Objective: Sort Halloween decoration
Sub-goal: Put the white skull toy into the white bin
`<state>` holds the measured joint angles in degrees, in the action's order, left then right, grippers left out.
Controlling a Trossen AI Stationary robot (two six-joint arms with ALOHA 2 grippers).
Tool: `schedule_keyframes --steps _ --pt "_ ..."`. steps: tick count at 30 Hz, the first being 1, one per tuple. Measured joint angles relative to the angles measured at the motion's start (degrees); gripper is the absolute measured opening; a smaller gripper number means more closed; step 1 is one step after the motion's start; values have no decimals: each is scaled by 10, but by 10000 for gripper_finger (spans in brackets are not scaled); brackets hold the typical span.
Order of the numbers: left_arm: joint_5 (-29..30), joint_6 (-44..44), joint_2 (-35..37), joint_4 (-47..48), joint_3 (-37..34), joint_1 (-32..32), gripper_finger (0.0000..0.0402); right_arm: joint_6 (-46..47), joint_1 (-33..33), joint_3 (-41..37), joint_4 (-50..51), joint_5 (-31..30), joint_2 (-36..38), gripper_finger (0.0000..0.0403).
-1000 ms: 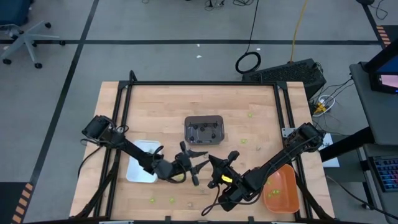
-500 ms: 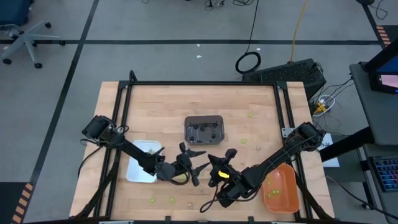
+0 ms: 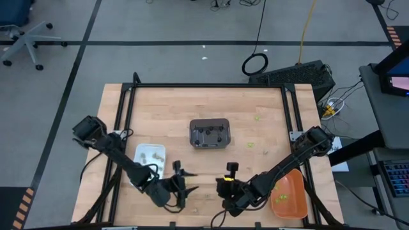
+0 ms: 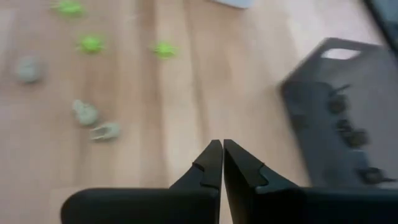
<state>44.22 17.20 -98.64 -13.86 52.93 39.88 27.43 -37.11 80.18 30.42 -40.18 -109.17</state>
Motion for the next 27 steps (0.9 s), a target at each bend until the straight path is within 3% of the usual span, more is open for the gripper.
schedule_keyframes --steps 4,13,19,27 --pt "-49 37 -27 16 0 21 223 -14 -1 0 -39 56 0 0" --pt "-74 50 -87 -52 1 37 223 -54 -1 0 -126 224 -24 26" --pt "-82 50 -91 -54 1 37 223 -130 5 -1 -193 268 -78 85" --pt "-83 45 -91 -48 1 37 223 -208 32 -1 -253 274 -98 149"
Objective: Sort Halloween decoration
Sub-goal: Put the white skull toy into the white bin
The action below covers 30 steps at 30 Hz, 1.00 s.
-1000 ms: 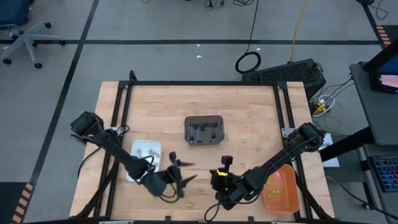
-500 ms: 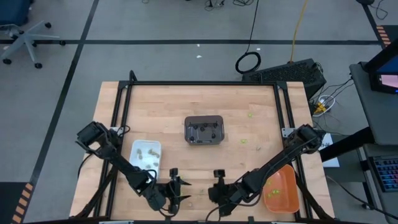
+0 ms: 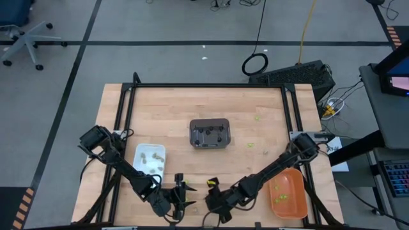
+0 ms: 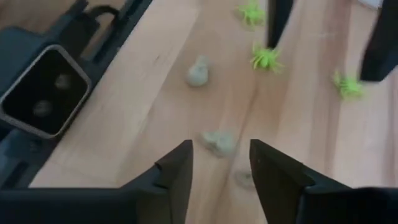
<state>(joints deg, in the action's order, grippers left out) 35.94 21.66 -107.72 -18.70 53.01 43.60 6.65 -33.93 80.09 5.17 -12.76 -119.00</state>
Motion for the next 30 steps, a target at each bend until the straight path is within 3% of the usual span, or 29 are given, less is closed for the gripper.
schedule_keyframes --steps 10,22,30 --pt "19 -62 20 -1 0 27 223 -55 21 0 -37 82 -16 172" --pt "40 -77 28 0 1 38 223 -54 41 0 -40 86 -41 171" --pt "40 -86 28 -2 1 37 223 -56 54 1 -62 131 -60 129"
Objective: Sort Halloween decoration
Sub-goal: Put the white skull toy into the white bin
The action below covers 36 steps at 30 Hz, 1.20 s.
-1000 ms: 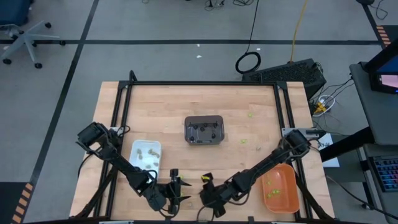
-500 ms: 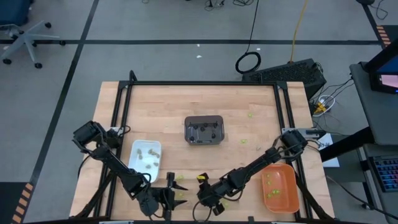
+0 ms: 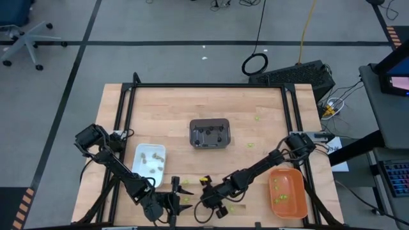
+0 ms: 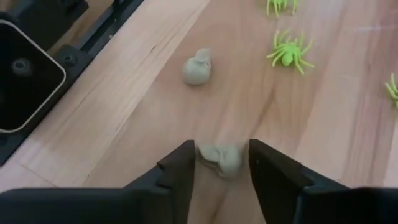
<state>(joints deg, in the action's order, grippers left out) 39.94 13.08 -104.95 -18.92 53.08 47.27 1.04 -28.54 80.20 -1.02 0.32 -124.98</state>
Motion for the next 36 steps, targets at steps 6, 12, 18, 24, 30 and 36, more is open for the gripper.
schedule_keyframes --steps 6,12,18,24,30,36 --pt "0 0 0 0 0 0 223 -2 4 0 -14 0 -4 73" --pt "0 0 0 2 0 0 223 -8 4 0 -13 -2 -4 31" --pt "6 0 0 1 0 0 223 -33 3 -1 3 -2 10 26" --pt "15 1 0 -9 0 0 223 -47 -9 -2 69 -60 65 24" --pt "71 53 0 -56 0 -5 223 -65 -43 -2 141 -205 117 24" --pt "66 102 0 -115 0 -27 223 -132 -92 -1 104 -393 143 23"
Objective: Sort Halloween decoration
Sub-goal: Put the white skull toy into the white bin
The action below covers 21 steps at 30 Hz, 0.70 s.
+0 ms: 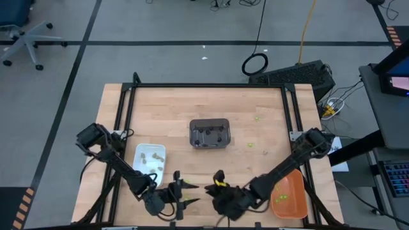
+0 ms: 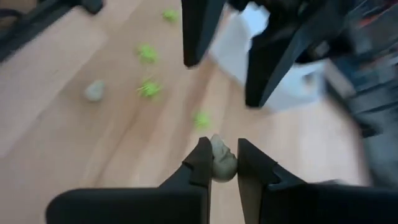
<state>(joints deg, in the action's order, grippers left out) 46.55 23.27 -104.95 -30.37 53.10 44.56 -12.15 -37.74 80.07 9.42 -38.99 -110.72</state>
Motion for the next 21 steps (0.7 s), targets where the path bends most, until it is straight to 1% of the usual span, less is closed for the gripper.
schedule_keyframes --steps 4,8,12,17,21 --pt "-32 0 0 -59 0 -18 223 -54 -22 0 -49 -69 1 23" --pt "-42 4 0 -87 0 -34 223 -73 -34 0 -62 -106 1 23" --pt "-51 18 0 -87 0 -50 223 -86 -38 0 -71 -111 1 23" --pt "-114 30 0 -96 0 -67 221 -97 -38 0 -77 -112 1 23" --pt "-135 23 0 -107 0 -72 201 -98 -36 0 -81 -119 1 23"
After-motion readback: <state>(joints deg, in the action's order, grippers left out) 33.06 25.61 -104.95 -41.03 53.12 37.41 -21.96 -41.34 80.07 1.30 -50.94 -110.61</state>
